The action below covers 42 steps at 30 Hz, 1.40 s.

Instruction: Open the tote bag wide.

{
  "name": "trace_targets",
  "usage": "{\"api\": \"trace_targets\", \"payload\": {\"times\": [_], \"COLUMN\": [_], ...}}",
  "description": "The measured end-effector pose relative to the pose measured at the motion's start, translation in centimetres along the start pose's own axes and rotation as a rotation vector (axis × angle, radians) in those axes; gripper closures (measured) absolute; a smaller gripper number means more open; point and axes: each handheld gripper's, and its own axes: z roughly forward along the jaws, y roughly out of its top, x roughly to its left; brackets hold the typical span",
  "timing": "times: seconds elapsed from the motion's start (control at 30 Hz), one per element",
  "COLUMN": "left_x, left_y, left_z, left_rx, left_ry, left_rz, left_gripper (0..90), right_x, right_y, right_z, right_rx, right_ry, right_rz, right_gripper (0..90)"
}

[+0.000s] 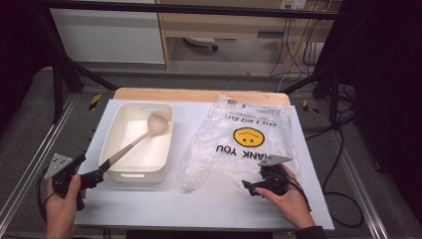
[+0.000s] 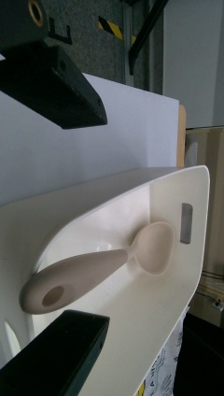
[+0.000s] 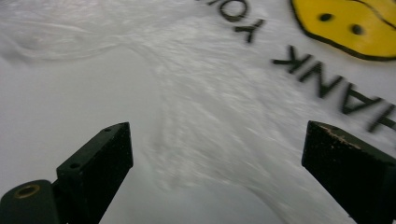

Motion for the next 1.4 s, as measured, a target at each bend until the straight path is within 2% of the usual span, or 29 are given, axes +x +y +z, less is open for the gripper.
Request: {"api": "trace_targets", "payload": {"times": [0.07,0.1,0.13,0.23,0.27,0.3,0.37,0.43,0.47,0.5,0.57,0.63,0.83,0.87,0.9,0.93,0.97,1.0,1.03,1.07,1.1,1.13,1.17,1.23,1.27,1.3,1.4], "left_x": [0.0,0.0,0.0,0.0,0.0,0.0,0.0,0.1,0.1,0.1,0.1,0.1,0.3,0.3,0.3,0.3,0.3,0.2,0.2,0.2,0.2,0.2,0.2,0.2,0.2,0.2,0.2], "left_y": [0.0,0.0,0.1,0.1,0.1,0.1,0.1,0.1,0.1,0.1,0.1,0.1,0.2,0.2,0.2,0.2,0.2,0.2,0.2,0.2,0.2,0.2,0.2,0.2,0.2,0.2,0.2], "left_z": [0.0,0.0,0.0,-0.1,-0.1,-0.1,-0.1,-0.1,-0.1,-0.1,-0.1,-0.1,-0.2,-0.1,-0.1,-0.2,-0.2,-0.2,-0.1,-0.1,-0.1,-0.1,-0.1,-0.2,-0.1,-0.1,-0.1], "left_rx": [-0.001,-0.001,-0.002,-0.004,-0.005,-0.006,-0.007,-0.007,-0.005,-0.007,-0.006,-0.006,-0.010,-0.011,-0.011,-0.013,-0.010,-0.012,-0.009,-0.008,-0.009,-0.009,-0.009,-0.009,-0.009,-0.007,-0.009], "left_ry": [-0.001,0.000,-0.002,0.001,0.001,0.003,0.004,0.005,0.004,0.004,0.003,0.002,-0.003,-0.003,-0.002,-0.003,-0.003,-0.003,-0.004,-0.004,-0.003,-0.003,-0.002,-0.003,-0.002,-0.003,-0.004], "left_rz": [0.000,0.001,0.003,0.004,0.004,0.005,0.003,0.005,0.008,0.004,0.004,0.004,0.003,-0.001,-0.002,-0.002,0.003,0.001,0.003,0.002,0.003,0.004,0.005,0.007,0.005,0.002,0.003], "left_gripper": [4.1,4.1,4.1,4.1,4.1,4.1,4.1,4.1,4.1,4.1,4.1,4.1,4.1,4.1,4.1,4.1,4.1,4.1,4.1,4.1,4.1,4.1,4.1,4.1,4.1,4.1,4.1], "right_x": [1.6,3.4,3.4,6.4,8.2,8.2,9.9,11.7,12.2,12.2,13.4,14.6,15.3,15.1,15.1,15.0,14.8,14.4,14.4,14.1,14.1,13.9,13.8,13.4,13.4,13.1,12.9], "right_y": [0.6,1.3,1.3,2.2,3.0,3.0,3.7,5.0,5.4,5.4,6.2,6.9,7.5,7.6,7.6,7.6,7.7,7.8,7.8,8.0,8.0,8.1,8.3,9.0,9.0,9.6,10.7], "right_z": [0.8,1.6,1.6,3.0,4.0,4.0,4.8,5.8,6.2,6.2,7.1,8.5,10.1,10.6,10.6,10.6,10.6,10.6,10.6,10.5,10.5,10.6,10.6,10.6,10.6,10.4,9.9], "right_rx": [0.006,0.008,0.008,0.017,0.024,0.024,0.014,0.013,0.011,0.011,0.016,0.035,0.051,0.074,0.074,0.075,0.078,0.083,0.083,0.077,0.077,0.071,0.058,0.041,0.041,0.013,-0.026], "right_ry": [0.026,0.061,0.061,0.105,0.134,0.134,0.139,0.165,0.182,0.182,0.198,0.198,0.168,0.159,0.159,0.158,0.168,0.194,0.194,0.193,0.193,0.192,0.197,0.203,0.203,0.210,0.204], "right_rz": [-0.026,-0.058,-0.058,-0.113,-0.153,-0.153,-0.186,-0.232,-0.238,-0.238,-0.264,-0.292,-0.315,-0.323,-0.323,-0.322,-0.306,-0.269,-0.269,-0.251,-0.251,-0.246,-0.230,-0.187,-0.187,-0.161,-0.140], "right_gripper": [9.6,9.8,9.8,9.5,8.9,8.9,9.3,9.2,9.2,9.2,9.3,9.9,13.9,22.7,22.7,26.9,32.7,50.7,50.7,70.5,70.5,79.3,83.6,86.5,86.5,86.6,86.6]}}
